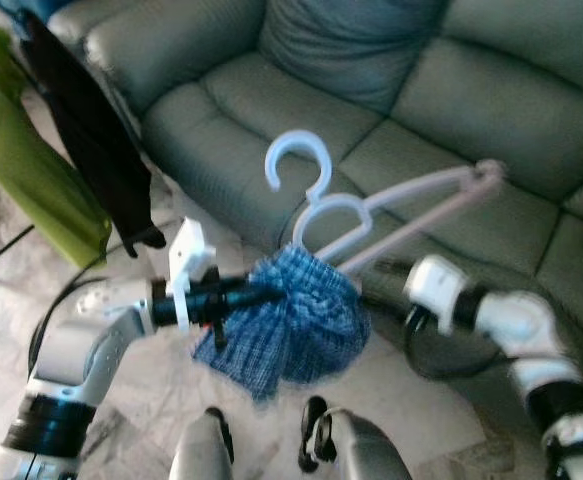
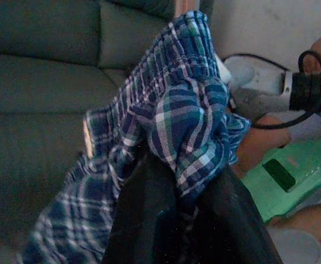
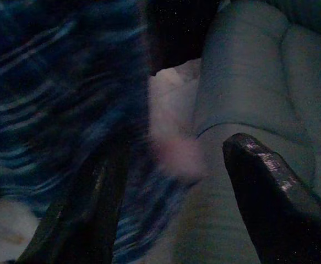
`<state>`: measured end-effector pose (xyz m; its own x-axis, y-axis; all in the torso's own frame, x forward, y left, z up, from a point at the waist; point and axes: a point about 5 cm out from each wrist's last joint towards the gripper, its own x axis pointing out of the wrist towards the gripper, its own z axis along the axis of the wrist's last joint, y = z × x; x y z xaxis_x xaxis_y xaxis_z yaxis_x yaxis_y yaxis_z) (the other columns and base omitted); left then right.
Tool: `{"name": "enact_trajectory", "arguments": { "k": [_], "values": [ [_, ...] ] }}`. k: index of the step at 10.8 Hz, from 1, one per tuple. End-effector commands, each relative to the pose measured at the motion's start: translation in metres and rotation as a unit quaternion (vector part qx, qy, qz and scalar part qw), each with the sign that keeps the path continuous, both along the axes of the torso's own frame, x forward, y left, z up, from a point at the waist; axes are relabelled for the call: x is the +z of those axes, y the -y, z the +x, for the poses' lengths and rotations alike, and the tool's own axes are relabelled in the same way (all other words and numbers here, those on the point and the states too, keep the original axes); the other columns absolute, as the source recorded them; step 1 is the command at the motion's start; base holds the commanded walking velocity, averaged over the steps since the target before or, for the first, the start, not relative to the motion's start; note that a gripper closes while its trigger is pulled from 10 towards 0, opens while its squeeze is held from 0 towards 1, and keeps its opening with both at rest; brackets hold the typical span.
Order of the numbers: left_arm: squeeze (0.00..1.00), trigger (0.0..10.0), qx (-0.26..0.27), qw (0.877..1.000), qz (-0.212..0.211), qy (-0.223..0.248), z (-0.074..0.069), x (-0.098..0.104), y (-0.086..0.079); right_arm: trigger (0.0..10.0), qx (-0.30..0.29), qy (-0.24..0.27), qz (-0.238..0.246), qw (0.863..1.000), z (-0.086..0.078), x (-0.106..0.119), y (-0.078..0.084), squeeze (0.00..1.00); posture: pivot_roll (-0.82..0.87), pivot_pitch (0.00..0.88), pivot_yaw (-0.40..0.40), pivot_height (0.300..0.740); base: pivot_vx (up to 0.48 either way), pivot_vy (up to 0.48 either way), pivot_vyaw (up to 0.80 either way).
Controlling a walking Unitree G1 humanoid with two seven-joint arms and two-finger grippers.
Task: Hang hanger
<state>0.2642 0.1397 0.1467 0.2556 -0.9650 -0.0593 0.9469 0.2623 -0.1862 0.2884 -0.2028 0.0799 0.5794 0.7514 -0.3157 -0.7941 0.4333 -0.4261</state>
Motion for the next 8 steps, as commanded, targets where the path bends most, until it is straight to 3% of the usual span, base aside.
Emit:
{"name": "enact_trajectory", "arguments": {
  "k": [1, 2, 3, 4, 6, 7, 8],
  "values": [
    [0.00, 0.0, -0.015, 1.000, 0.002, 0.007, -0.004, 0.003, 0.002, 10.0, -0.001, -0.003, 0.017, 1.000, -0.003, -0.003, -0.008, 0.00, -0.01, 0.241, -0.028, 0.740, 0.000, 0.000, 0.00],
    [0.00, 0.0, -0.021, 0.999, 0.030, 0.034, -0.003, -0.001, 0.009, 10.0, -0.003, -0.024, 0.045, 0.999, -0.009, -0.013, -0.020, 0.00, -0.01, 0.238, -0.028, 0.740, 0.000, 0.000, 0.00],
    [0.00, 0.0, -0.012, 0.998, 0.041, 0.055, 0.000, -0.006, 0.013, 10.0, -0.005, -0.035, 0.055, 0.998, -0.012, -0.018, -0.026, 1.00, -0.01, 0.237, -0.028, 0.740, 0.000, 0.000, 0.00],
    [0.00, 0.0, -0.008, 0.994, 0.065, 0.092, 0.002, -0.013, 0.019, 10.0, 0.001, -0.062, 0.071, 0.996, -0.017, -0.025, -0.034, 1.00, -0.02, 0.236, -0.029, 0.740, 0.000, 0.000, 0.00],
    [0.00, 0.0, -0.017, 0.994, 0.061, 0.093, 0.002, -0.011, 0.025, 10.0, -0.030, -0.044, 0.080, 0.995, -0.013, -0.023, -0.032, 1.00, -0.01, 0.231, -0.036, 0.740, 0.000, 0.000, 0.00],
    [0.00, 0.0, 0.034, 0.990, 0.061, 0.123, 0.017, -0.012, 0.022, 10.0, -0.096, -0.019, 0.089, 0.991, -0.005, -0.021, -0.020, 1.00, -0.01, 0.229, -0.037, 0.740, 0.000, 0.000, 0.00],
    [0.00, 0.0, 0.066, 0.989, 0.055, 0.123, 0.024, -0.016, 0.019, 10.0, -0.152, 0.000, 0.116, 0.982, 0.001, -0.017, -0.012, 1.00, -0.01, 0.228, -0.040, 0.740, 0.000, 0.000, 0.00]
  ]
}}
